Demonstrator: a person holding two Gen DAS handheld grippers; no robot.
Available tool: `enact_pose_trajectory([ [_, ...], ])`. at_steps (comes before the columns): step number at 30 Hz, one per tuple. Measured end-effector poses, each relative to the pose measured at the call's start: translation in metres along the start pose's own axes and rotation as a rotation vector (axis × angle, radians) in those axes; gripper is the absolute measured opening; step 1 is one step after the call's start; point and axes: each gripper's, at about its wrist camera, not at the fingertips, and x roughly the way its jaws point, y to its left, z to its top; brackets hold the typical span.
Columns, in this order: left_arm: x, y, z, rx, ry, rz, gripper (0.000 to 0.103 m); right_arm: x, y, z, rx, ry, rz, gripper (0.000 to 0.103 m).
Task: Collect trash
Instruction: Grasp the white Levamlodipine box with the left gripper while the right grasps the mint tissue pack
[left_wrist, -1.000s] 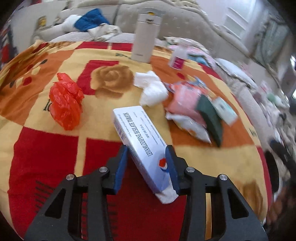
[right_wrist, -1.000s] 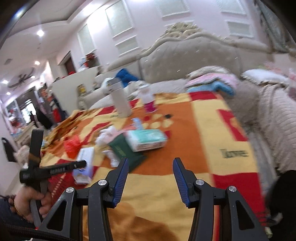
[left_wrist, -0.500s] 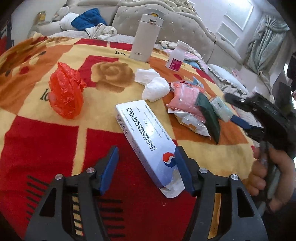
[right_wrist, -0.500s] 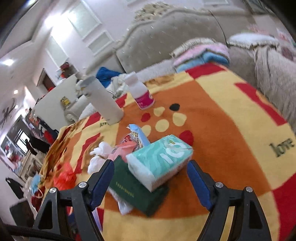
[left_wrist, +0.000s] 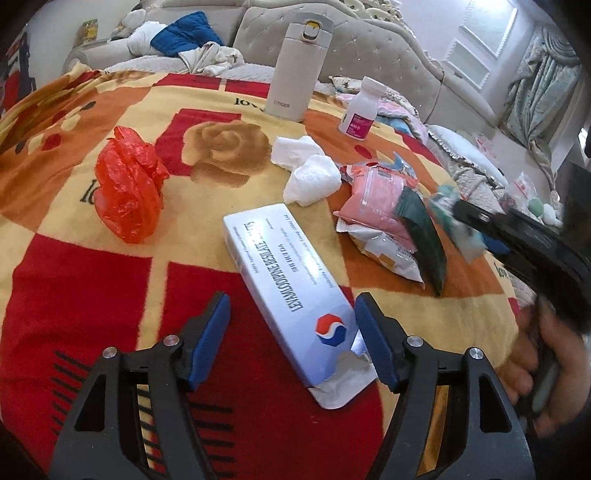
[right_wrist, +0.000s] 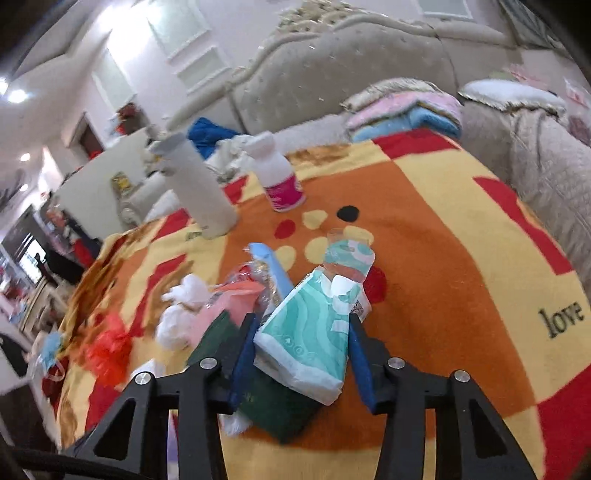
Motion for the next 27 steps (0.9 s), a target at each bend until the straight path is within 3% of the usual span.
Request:
enact_pose_trajectory([
  [6, 0.003, -0.014, -0.005, 0.020, 0.019, 0.059, 0.069, -0.051, -0.004, -0.026, -0.107, -0.022, 0.108, 0.045],
  [8, 0.002, -0.013, -0.006, 0.013, 0.018, 0.059, 0.064, -0.061, -0.005, -0.039, -0.142, -0.011, 0.126, 0.045],
  [10, -0.001, -0.012, -0.009, 0.021, 0.016, 0.043, 0.053, -0.064, -0.009, -0.058, -0.181, 0.031, 0.095, 0.045],
  [12, -0.004, -0.012, -0.012, 0.040, 0.018, 0.030, 0.052, -0.062, -0.014, -0.066, -0.201, 0.075, 0.030, 0.047],
  [16, -0.013, -0.011, -0.021, 0.093, 0.028, -0.034, 0.052, -0.061, -0.024, -0.071, -0.218, 0.122, 0.010, 0.064],
  [23, -0.017, 0.003, -0.021, 0.042, 0.033, -0.023, 0.056, -0.062, -0.021, -0.074, -0.236, 0.133, 0.042, 0.065],
  [27, -0.016, 0.001, -0.017, 0.012, 0.035, -0.025, 0.057, -0.058, -0.010, -0.079, -0.283, 0.122, 0.000, 0.065],
])
